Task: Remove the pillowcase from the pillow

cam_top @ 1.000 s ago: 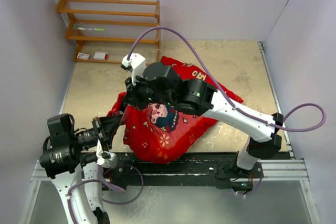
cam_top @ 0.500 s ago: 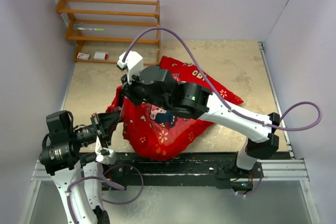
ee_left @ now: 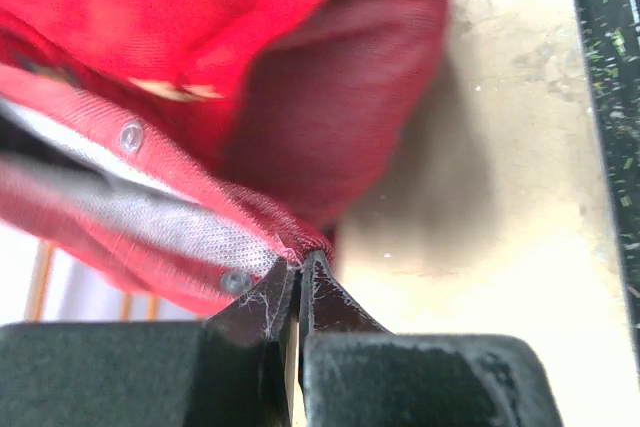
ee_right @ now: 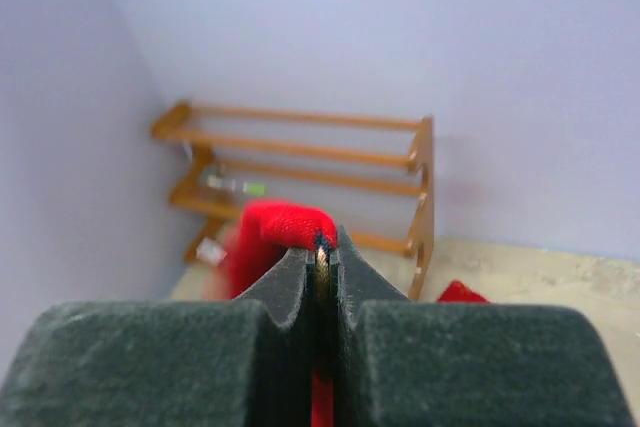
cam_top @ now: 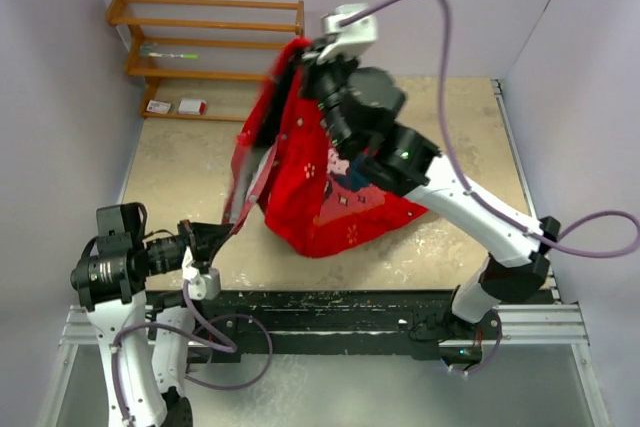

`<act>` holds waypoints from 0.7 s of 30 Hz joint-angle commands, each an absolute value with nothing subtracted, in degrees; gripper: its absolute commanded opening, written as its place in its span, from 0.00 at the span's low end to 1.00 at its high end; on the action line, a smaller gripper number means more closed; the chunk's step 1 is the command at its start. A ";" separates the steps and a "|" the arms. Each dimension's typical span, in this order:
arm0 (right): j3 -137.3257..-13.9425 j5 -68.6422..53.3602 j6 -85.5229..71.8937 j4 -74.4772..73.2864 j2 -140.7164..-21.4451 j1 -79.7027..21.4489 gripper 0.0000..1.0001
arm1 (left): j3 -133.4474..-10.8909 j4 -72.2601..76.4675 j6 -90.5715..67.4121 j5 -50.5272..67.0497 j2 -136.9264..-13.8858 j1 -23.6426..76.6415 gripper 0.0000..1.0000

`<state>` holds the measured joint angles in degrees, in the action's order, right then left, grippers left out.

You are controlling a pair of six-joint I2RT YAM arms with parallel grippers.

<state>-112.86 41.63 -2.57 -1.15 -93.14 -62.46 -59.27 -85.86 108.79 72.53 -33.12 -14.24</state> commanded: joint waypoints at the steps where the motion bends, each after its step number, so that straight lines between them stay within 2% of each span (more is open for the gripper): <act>1: -113.62 47.71 -1.53 16.61 -86.45 -60.03 0.00 | -61.01 -88.72 101.77 67.80 -37.18 -12.44 0.00; 4: -114.56 41.07 -5.93 11.95 -86.31 -57.36 0.00 | -61.04 -88.77 100.99 64.69 -37.10 -10.39 0.00; 6: -115.89 32.37 -12.60 7.03 -86.14 -53.02 0.00 | -60.22 -88.77 101.35 62.02 -36.29 -8.69 0.00; 7: -116.07 27.73 -14.92 5.79 -85.94 -50.96 0.00 | -60.06 -88.70 101.76 61.36 -35.96 -8.47 0.05; 8: -116.51 24.60 -15.70 4.74 -85.94 -50.10 0.00 | -60.52 -88.68 101.48 61.35 -35.75 -8.44 0.30; 9: -117.40 22.54 -15.51 3.17 -86.32 -49.94 0.00 | -61.74 -88.68 100.30 62.34 -35.88 -8.44 0.65; 10: -118.33 20.93 -15.40 1.29 -86.91 -49.92 0.00 | -63.82 -88.57 97.87 64.23 -36.30 -8.44 0.84; 11: -119.01 19.78 -15.47 0.19 -87.45 -49.92 0.00 | -66.17 -88.05 94.46 67.22 -36.95 -8.44 0.92; 13: -118.39 15.18 -17.34 -1.45 -87.74 -50.01 0.00 | -71.85 -84.85 85.54 73.31 -38.90 -8.44 0.99; 15: -115.30 12.03 -19.08 -2.05 -87.01 -50.22 0.00 | -75.99 -76.97 69.45 78.41 -40.41 -8.52 1.00; 18: -110.19 10.62 -20.97 -0.77 -85.70 -51.85 0.00 | -76.72 -60.40 47.48 82.73 -40.34 -8.65 0.95; 21: -109.53 11.55 -21.43 -1.60 -86.74 -54.85 0.00 | -71.66 -36.61 23.77 85.09 -38.06 -9.41 0.90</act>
<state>-109.75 13.89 -18.35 -7.18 -88.73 -51.88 -75.11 -66.26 60.53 77.21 -39.20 -8.84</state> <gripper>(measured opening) 0.030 0.923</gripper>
